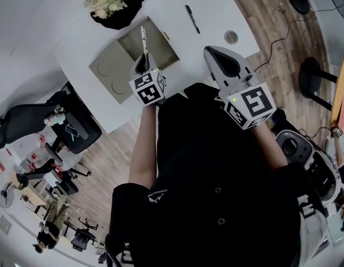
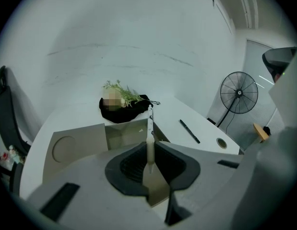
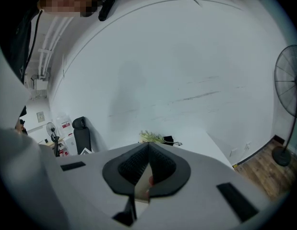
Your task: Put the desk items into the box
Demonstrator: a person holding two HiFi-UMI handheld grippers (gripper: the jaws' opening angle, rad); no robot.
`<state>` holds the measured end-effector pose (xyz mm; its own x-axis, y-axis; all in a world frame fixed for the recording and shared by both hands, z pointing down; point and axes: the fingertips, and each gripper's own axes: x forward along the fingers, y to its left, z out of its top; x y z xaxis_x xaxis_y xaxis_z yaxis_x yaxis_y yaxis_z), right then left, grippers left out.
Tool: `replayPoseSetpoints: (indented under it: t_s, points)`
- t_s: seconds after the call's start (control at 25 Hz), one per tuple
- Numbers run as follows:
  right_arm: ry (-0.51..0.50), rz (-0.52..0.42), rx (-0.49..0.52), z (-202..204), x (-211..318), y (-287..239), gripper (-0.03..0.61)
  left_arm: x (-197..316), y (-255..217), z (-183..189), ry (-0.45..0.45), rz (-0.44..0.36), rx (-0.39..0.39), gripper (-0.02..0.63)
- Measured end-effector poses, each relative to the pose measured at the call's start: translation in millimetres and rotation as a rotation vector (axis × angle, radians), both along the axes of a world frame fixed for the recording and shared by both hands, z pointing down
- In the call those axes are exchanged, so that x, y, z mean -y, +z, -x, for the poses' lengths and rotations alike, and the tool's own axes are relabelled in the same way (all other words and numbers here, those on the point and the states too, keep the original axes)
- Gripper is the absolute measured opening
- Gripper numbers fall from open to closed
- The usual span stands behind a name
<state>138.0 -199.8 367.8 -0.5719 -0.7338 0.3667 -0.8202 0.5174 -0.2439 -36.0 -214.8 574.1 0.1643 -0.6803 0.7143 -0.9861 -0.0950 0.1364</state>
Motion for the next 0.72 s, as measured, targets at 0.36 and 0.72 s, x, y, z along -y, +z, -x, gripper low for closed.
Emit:
replayPoseSetpoints:
  t_s: [0.36,0.72]
  points:
    - [0.05,0.047,-0.014,-20.6,6.0,17.7,-0.002,8.8,49.5,-10.4,0.002,0.126,0.001,0.058]
    - [0.093,0.068,-0.033,-45.9,4.2,27.9,-0.002,11.1,83.9,-14.7,-0.056,0.227,0.02,0.058]
